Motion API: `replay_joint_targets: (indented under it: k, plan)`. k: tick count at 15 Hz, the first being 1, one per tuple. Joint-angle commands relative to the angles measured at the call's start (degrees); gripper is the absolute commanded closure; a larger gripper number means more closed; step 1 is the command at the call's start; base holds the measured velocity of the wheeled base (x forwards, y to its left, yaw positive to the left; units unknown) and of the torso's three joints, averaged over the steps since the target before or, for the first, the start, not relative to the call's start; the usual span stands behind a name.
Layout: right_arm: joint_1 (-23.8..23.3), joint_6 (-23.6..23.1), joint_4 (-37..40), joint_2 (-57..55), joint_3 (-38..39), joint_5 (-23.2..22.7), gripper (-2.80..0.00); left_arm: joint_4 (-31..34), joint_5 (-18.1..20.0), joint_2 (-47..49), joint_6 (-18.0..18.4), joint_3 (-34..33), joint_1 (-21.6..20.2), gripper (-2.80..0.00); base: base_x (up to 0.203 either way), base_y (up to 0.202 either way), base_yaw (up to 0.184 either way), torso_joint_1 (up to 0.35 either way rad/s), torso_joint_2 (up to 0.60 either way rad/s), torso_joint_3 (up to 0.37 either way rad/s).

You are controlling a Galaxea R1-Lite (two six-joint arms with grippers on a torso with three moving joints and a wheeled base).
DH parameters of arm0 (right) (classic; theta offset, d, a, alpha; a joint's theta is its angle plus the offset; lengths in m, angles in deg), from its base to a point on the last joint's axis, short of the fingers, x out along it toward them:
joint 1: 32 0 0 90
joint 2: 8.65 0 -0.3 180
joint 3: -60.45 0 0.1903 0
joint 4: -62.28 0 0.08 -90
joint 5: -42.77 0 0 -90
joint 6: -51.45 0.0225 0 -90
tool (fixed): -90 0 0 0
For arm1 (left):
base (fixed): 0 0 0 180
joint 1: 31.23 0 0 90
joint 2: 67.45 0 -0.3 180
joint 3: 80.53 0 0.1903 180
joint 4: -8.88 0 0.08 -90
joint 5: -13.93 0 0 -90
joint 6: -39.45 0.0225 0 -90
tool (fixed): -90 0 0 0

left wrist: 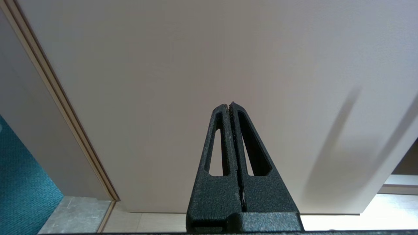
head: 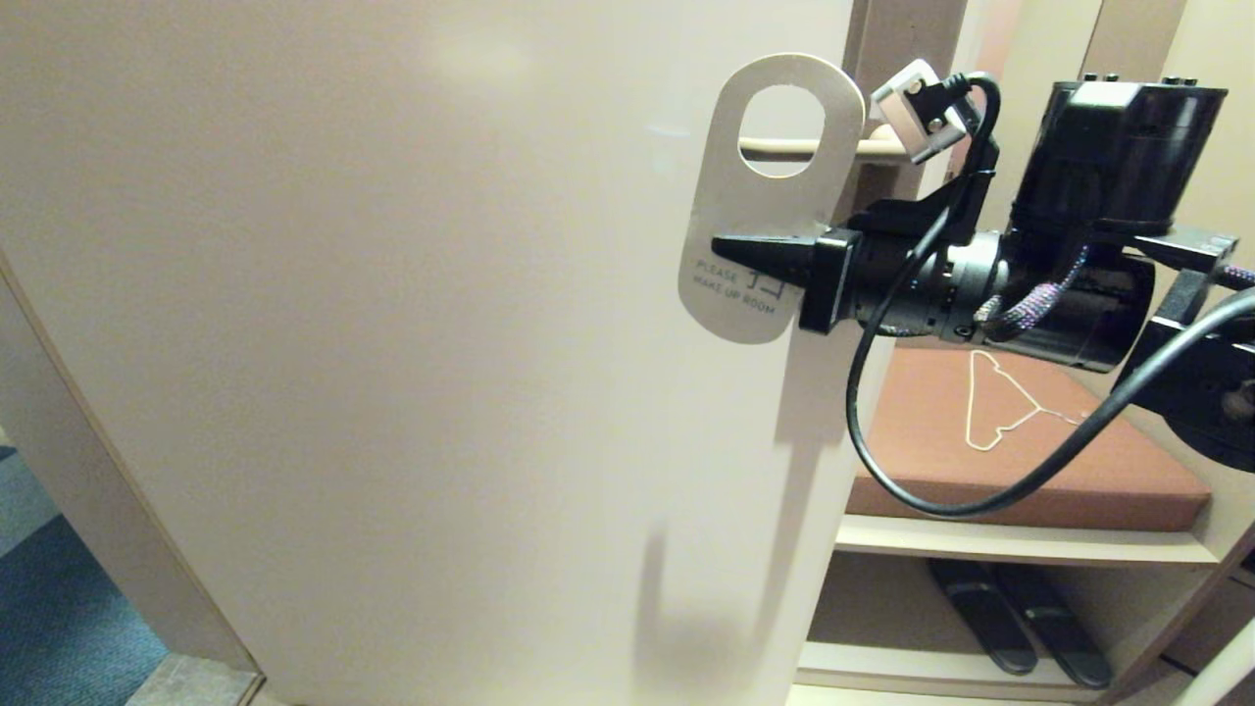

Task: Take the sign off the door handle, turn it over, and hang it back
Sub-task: Hand it to the other hand

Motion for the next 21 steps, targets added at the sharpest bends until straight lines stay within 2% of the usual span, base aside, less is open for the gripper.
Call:
replay_joint_targets:
  k: [1,5,8,16,21]
  plan:
    - [-0.01,0.04,-0.19,3.50,2.26,-2.10,0.00,-0.02,0.00,0.05,0.00,0.00,0.01,0.00,0.000,0.000,0.000,0.000,0.00,0.000]
    - [0.00,-0.13,-0.19,5.17,3.66,-9.24,0.00,-0.02,0.00,0.05,0.00,0.00,0.01,0.00,0.000,0.000,0.000,0.000,0.00,0.000]
    - [0.08,-0.14,-0.19,5.30,4.03,-11.97,0.00,-0.02,0.00,0.05,0.00,0.00,0.01,0.00,0.000,0.000,0.000,0.000,0.00,0.000]
    - [0.02,-0.82,-0.36,10.98,14.44,-12.62,0.00,-0.02,0.00,0.05,0.00,0.00,0.01,0.00,0.000,0.000,0.000,0.000,0.00,0.000]
    - [0.03,-1.01,-0.37,11.11,14.50,-11.53,0.00,0.06,0.48,0.05,0.94,0.00,0.01,0.00,0.000,0.000,0.000,0.000,0.00,0.000]
